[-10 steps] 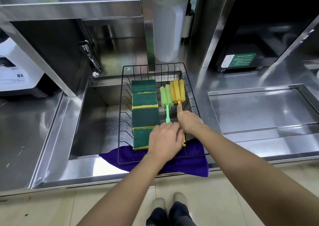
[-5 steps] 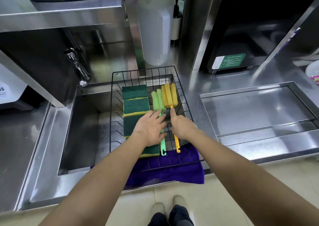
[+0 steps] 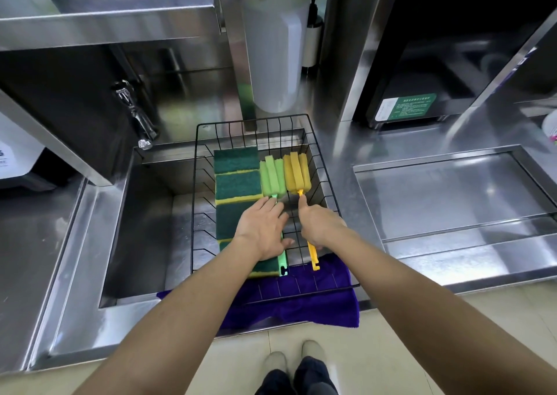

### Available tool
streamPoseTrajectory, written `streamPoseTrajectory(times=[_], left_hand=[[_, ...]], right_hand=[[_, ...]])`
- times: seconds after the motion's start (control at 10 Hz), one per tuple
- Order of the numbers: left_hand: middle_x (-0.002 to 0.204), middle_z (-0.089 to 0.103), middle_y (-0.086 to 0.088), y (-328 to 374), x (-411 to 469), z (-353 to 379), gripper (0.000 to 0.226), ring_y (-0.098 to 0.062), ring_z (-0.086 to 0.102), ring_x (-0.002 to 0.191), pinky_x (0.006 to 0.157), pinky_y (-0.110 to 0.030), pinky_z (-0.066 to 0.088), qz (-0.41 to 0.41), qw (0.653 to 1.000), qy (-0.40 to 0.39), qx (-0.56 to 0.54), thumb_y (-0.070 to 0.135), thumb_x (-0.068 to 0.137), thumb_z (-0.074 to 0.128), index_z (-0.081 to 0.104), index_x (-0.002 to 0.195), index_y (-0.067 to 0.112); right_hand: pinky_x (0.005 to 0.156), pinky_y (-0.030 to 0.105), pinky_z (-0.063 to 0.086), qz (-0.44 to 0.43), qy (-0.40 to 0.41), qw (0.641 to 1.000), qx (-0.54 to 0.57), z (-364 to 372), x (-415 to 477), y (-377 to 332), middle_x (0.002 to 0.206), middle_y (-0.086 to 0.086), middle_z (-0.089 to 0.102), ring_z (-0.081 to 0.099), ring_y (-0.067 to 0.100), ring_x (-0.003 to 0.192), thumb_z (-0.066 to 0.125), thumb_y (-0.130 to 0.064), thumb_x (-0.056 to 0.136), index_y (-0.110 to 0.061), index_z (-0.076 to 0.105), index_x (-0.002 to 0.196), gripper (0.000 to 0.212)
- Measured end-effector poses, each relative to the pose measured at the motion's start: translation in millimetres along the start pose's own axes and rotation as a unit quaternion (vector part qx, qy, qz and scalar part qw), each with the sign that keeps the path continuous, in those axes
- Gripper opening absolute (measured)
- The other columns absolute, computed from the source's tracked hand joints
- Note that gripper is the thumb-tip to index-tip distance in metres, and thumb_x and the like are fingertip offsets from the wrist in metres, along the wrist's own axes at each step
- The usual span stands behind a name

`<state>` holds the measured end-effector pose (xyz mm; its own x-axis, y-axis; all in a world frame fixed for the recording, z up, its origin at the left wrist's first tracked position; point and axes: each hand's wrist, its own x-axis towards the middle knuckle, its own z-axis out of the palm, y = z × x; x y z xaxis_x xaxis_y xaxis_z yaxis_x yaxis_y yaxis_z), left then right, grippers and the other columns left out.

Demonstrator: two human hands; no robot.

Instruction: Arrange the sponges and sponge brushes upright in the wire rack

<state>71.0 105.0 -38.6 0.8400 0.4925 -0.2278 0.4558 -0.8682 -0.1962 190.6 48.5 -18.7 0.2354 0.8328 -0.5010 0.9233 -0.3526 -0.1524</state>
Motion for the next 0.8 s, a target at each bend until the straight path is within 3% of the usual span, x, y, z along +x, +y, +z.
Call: streamPoseTrajectory(times=[0.2, 0.3, 0.4, 0.5, 0.6, 0.7, 0.8], left_hand=[[0.147, 0.032, -0.012, 0, 0, 2, 0.065, -0.026, 0.017, 0.137, 0.113, -0.04, 0.004, -0.003, 1.0, -0.008, -0.002, 0.058, 0.09, 0.031, 0.036, 0.136, 0.011], [0.145, 0.035, -0.011, 1, -1, -1, 0.064, -0.027, 0.018, 0.137, 0.113, -0.041, 0.005, -0.005, 1.0, -0.01, -0.003, 0.057, 0.09, 0.033, 0.037, 0.135, 0.012], [0.134, 0.047, -0.01, 4, -1, -7, 0.058, -0.026, 0.032, 0.13, 0.11, -0.04, 0.014, 0.001, 1.0, -0.002, -0.028, 0.054, 0.09, 0.037, 0.042, 0.13, 0.012], [0.12, 0.057, -0.009, 10, -4, -18, 0.047, -0.026, 0.047, 0.114, 0.098, -0.039, 0.03, -0.011, 0.997, 0.01, -0.082, 0.049, 0.09, 0.041, 0.048, 0.12, 0.013], [0.11, 0.061, -0.009, 20, -11, -28, 0.04, -0.028, 0.055, 0.102, 0.082, -0.039, 0.038, -0.043, 0.983, 0.027, -0.176, 0.046, 0.091, 0.043, 0.05, 0.112, 0.012], [0.1, 0.065, -0.008, 27, -22, -33, 0.041, -0.029, 0.059, 0.092, 0.071, -0.037, 0.037, -0.073, 0.967, 0.053, -0.239, 0.049, 0.091, 0.041, 0.051, 0.111, 0.015], [0.096, 0.066, -0.007, 44, -40, -25, 0.044, -0.029, 0.06, 0.088, 0.077, -0.038, 0.039, -0.073, 0.966, 0.072, -0.237, 0.052, 0.091, 0.039, 0.054, 0.107, 0.015]], right_hand=[[0.084, 0.047, 0.048, 0.001, -0.04, 0.998, -0.044, 0, 3, -4, 0.127, 0.024, 0.051, 0.054, 0.04, 0.11, 0.051, 0.008, 0.081, 0.0, -0.009, 0.144, 0.088], [0.087, 0.048, 0.049, 0.005, -0.038, 0.999, -0.026, 1, 4, -4, 0.129, 0.023, 0.05, 0.054, 0.039, 0.112, 0.05, -0.003, 0.086, -0.001, -0.009, 0.145, 0.083], [0.089, 0.047, 0.047, 0.025, -0.018, 0.999, 0.015, -2, 2, -6, 0.131, 0.024, 0.048, 0.051, 0.039, 0.116, 0.048, -0.006, 0.087, -0.002, 0.0, 0.146, 0.076], [0.081, 0.042, 0.045, 0.042, 0.007, 0.997, 0.056, -12, -2, -8, 0.127, 0.024, 0.049, 0.051, 0.039, 0.114, 0.044, -0.009, 0.088, 0.001, 0.03, 0.133, 0.048], [0.067, 0.037, 0.044, 0.04, 0.03, 0.994, 0.092, -26, -6, -6, 0.118, 0.021, 0.053, 0.058, 0.036, 0.097, 0.044, -0.012, 0.087, -0.003, 0.047, 0.113, 0.028], [0.067, 0.035, 0.045, 0.036, 0.059, 0.991, 0.119, -41, -10, 0, 0.113, 0.021, 0.057, 0.057, 0.034, 0.092, 0.043, -0.008, 0.083, -0.004, 0.051, 0.11, 0.029], [0.078, 0.04, 0.052, 0.007, 0.121, 0.973, 0.198, -59, -17, 7, 0.113, 0.02, 0.061, 0.061, 0.036, 0.094, 0.047, -0.014, 0.087, -0.006, 0.052, 0.119, 0.034]])
